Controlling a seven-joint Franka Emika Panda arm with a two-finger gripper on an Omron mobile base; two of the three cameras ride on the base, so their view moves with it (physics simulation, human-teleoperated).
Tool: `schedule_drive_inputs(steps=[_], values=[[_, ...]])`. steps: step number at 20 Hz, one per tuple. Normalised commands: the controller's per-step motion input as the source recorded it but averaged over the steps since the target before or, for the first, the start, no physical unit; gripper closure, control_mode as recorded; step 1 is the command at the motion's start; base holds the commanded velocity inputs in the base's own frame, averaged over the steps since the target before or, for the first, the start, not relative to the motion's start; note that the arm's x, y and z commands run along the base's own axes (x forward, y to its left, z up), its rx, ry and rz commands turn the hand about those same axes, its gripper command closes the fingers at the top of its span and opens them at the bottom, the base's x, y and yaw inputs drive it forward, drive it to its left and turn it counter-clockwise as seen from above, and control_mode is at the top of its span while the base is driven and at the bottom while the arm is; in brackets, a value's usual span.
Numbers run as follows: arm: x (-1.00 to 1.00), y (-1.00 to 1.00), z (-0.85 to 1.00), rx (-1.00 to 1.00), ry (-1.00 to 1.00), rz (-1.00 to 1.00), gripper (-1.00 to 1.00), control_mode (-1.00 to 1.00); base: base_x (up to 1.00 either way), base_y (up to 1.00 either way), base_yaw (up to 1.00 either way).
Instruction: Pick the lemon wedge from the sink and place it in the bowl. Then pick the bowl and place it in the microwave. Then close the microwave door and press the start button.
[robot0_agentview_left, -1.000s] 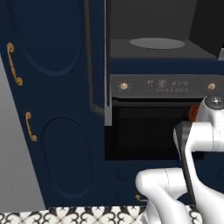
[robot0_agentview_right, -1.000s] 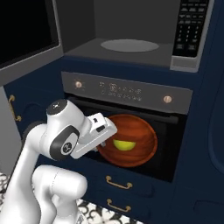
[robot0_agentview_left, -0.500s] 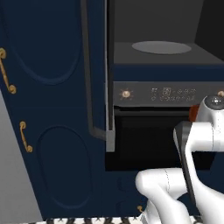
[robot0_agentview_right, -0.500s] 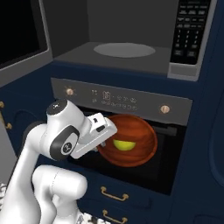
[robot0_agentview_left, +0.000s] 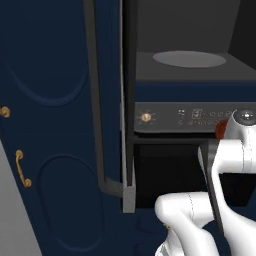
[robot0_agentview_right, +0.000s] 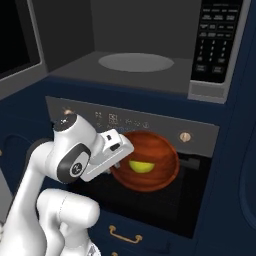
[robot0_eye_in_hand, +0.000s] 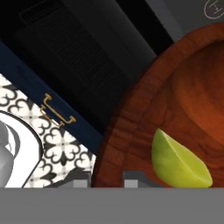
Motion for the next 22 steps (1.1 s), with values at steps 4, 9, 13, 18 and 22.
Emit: schedule_drive_inputs(steps=[4,9,13,18,22], values=[[0.00,0.00,0.00,0.00,0.00,0.00,1.00,1.00,0.32,0.03,-0.01],[0.00,0.00,0.00,0.00,0.00,0.00,1.00,1.00,0.27,0.02,-0.01],[-0.09,0.00,0.00,0.01,-0.06,0.00,1.00,-1.00,0.00,0.00,0.00],[-0.90,0.00,0.11,0.02,-0.18,0.02,1.00,-1.00,0.00,0.00,0.00],[-1.00,0.06,0.37,0.00,-0.14,0.11,1.00,-1.00,0.00,0.00,0.00]])
